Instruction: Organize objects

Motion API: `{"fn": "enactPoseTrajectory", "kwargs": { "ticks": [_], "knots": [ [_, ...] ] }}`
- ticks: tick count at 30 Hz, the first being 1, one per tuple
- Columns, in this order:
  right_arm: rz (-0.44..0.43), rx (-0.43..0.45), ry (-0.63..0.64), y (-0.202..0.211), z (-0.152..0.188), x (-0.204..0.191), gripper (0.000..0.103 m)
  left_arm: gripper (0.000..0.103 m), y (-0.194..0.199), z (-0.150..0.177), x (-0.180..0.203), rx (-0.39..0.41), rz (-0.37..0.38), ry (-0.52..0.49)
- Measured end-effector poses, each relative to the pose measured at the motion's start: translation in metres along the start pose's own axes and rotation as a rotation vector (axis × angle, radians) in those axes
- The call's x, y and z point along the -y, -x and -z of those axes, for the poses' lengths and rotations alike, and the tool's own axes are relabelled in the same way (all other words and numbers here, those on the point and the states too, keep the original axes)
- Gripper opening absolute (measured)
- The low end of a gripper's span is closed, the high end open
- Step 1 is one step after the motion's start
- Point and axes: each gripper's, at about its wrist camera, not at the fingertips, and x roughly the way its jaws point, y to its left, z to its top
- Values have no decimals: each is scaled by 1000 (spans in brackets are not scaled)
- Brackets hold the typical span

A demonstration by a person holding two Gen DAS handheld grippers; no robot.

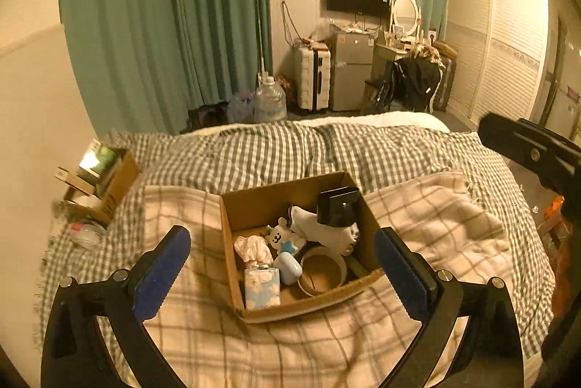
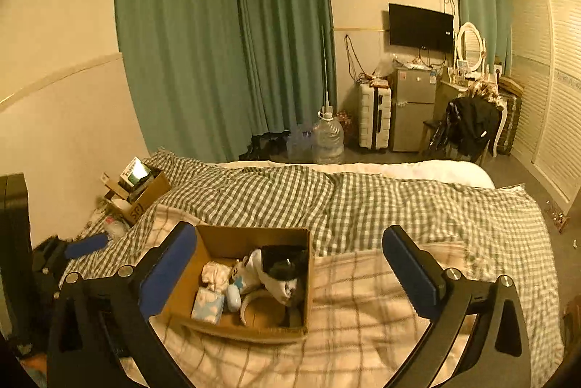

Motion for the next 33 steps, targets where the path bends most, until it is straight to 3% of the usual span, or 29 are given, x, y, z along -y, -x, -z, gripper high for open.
{"fn": "enactPoseTrajectory", "kwargs": {
  "ticks": [7, 14, 22, 25, 33],
  "knots": [
    [49, -7, 43, 51, 23, 5, 103, 103, 45, 8, 16, 73, -19, 9],
    [102, -5, 25, 69, 68, 10, 103, 103, 64, 31, 19, 145, -5, 107],
    [121, 92, 90, 48, 92, 15, 103, 103, 47, 70, 30, 179, -79, 86],
    [151, 75, 112, 29, 100, 14, 103, 103, 38, 83, 29, 184, -127, 96],
    [133, -16, 96, -6, 118, 8, 103, 103, 20, 99, 22, 147, -135, 115]
  ]
}}
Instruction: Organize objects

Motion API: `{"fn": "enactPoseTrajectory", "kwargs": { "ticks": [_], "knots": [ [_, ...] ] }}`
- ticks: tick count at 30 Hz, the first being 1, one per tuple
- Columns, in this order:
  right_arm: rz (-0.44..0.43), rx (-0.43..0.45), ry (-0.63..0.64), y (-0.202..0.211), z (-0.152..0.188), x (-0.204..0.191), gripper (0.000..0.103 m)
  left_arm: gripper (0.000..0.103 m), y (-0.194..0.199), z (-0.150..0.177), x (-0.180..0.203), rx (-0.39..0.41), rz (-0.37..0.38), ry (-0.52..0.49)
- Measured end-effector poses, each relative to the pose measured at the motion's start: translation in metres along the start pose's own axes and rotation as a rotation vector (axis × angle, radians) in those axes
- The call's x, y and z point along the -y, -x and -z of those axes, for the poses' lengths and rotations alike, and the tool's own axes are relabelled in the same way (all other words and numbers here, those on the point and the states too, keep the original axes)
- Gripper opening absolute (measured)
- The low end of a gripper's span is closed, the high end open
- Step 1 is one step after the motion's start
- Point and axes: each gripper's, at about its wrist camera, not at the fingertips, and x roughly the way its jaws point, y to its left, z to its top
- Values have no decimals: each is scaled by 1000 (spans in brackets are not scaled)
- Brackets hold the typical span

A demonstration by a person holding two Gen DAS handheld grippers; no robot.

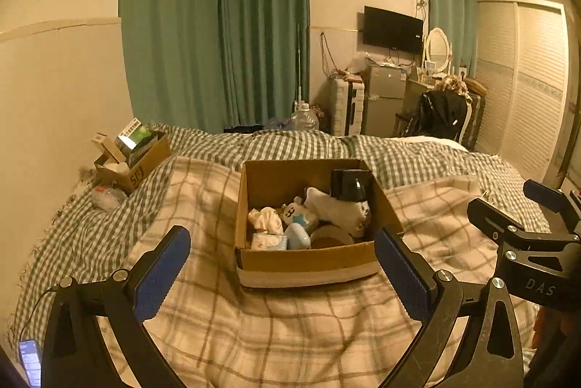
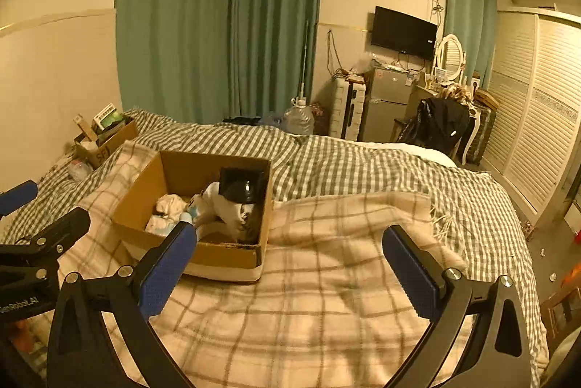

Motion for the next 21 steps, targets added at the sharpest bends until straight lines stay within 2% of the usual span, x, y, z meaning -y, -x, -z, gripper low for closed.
{"fn": "enactPoseTrajectory", "kwargs": {
  "ticks": [8, 21],
  "knots": [
    [13, -11, 11, -2, 3, -10, 103, 103, 0, 7, -10, -11, -5, 16],
    [-3, -14, -20, -1, 4, -4, 103, 103, 3, 8, -10, -13, -12, 16]
  ]
}}
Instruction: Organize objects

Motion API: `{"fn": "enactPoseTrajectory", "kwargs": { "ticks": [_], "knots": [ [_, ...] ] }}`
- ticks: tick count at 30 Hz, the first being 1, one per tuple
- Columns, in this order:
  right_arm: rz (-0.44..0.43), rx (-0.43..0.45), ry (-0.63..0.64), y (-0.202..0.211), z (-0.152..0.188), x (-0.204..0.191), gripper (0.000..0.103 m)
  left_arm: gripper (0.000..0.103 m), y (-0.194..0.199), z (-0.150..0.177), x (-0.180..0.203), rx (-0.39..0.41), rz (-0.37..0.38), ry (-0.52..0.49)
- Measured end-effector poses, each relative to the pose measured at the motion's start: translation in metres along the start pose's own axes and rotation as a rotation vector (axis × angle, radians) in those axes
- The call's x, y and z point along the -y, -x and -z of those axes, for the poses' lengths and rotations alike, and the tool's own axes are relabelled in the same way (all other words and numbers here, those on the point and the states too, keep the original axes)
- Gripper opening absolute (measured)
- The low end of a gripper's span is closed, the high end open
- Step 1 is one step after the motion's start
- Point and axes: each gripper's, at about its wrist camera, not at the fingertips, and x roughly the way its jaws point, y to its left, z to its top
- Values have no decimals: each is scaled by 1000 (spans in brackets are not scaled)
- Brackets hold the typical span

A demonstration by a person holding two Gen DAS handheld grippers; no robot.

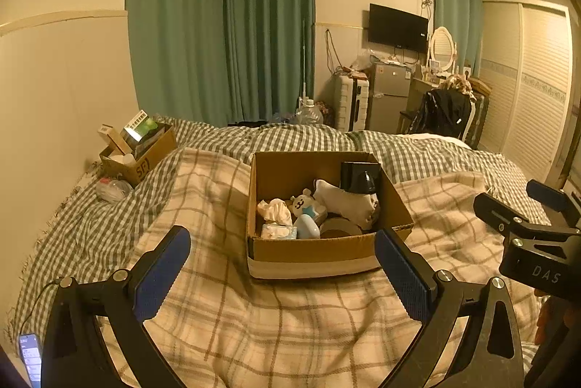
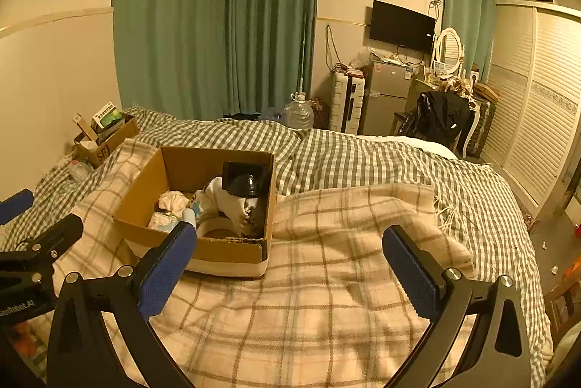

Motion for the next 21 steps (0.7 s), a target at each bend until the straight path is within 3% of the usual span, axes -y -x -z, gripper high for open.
{"fn": "enactPoseTrajectory", "kwargs": {
  "ticks": [21],
  "knots": [
    [4, -3, 1, 0, 0, -2, 103, 103, -1, 3, -2, -20, 5, 19]
  ]
}}
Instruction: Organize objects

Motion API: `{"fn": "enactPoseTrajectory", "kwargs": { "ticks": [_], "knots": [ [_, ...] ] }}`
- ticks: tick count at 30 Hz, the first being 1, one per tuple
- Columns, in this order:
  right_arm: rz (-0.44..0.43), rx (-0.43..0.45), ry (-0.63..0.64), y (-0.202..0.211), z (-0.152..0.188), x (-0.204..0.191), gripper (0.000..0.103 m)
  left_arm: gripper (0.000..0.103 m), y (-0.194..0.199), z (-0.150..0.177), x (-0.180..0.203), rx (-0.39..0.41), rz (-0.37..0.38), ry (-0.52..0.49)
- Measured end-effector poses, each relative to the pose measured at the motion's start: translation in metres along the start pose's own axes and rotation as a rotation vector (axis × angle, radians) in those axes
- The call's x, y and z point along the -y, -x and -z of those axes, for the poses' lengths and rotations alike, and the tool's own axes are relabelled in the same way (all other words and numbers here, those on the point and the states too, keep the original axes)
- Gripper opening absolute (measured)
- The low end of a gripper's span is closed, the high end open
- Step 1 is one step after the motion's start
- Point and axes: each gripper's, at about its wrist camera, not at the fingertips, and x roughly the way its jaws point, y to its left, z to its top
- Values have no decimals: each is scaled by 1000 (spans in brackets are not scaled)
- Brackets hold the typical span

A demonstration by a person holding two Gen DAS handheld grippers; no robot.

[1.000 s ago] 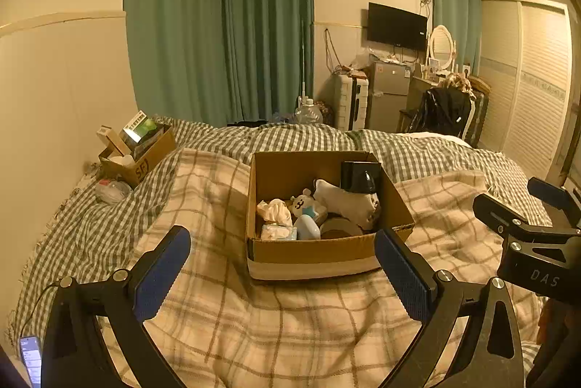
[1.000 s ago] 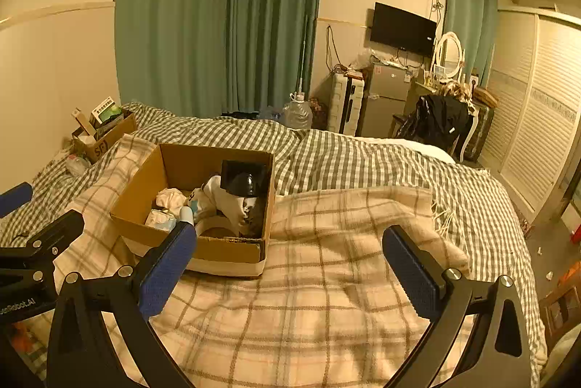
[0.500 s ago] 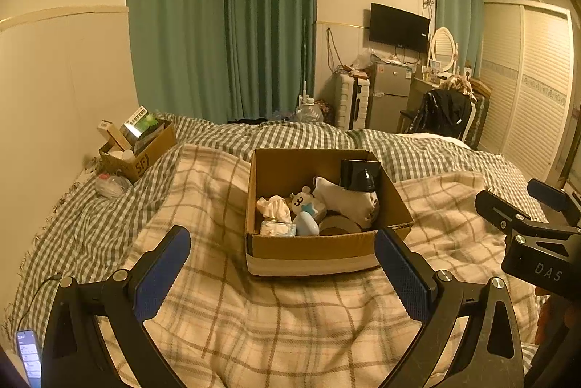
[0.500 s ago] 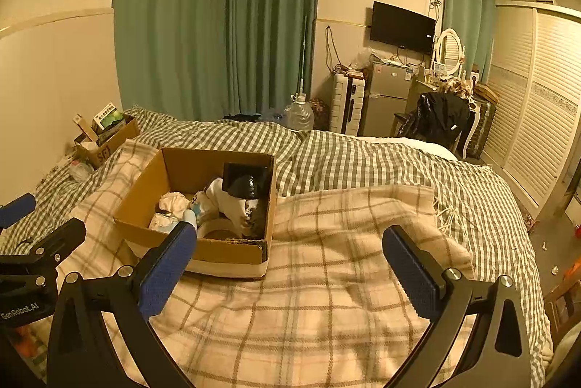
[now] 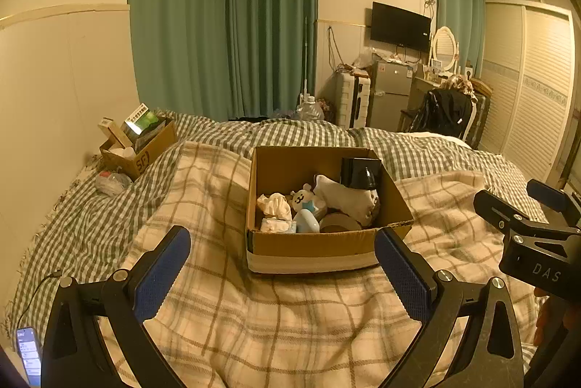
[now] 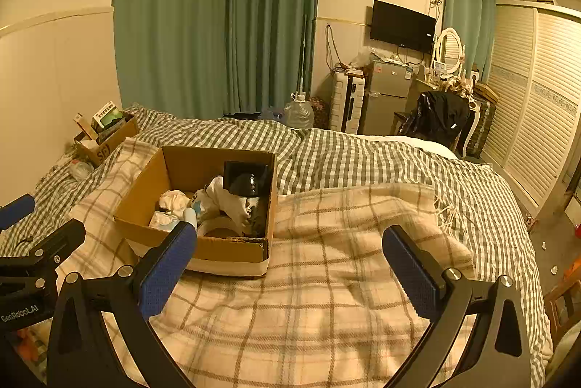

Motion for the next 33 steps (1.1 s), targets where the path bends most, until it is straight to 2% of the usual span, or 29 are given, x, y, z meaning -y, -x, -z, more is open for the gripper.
{"fn": "enactPoseTrajectory", "kwargs": {
  "ticks": [33],
  "knots": [
    [10, -15, -2, -5, 3, -2, 103, 103, -2, 2, -1, -9, -4, -27]
  ]
}}
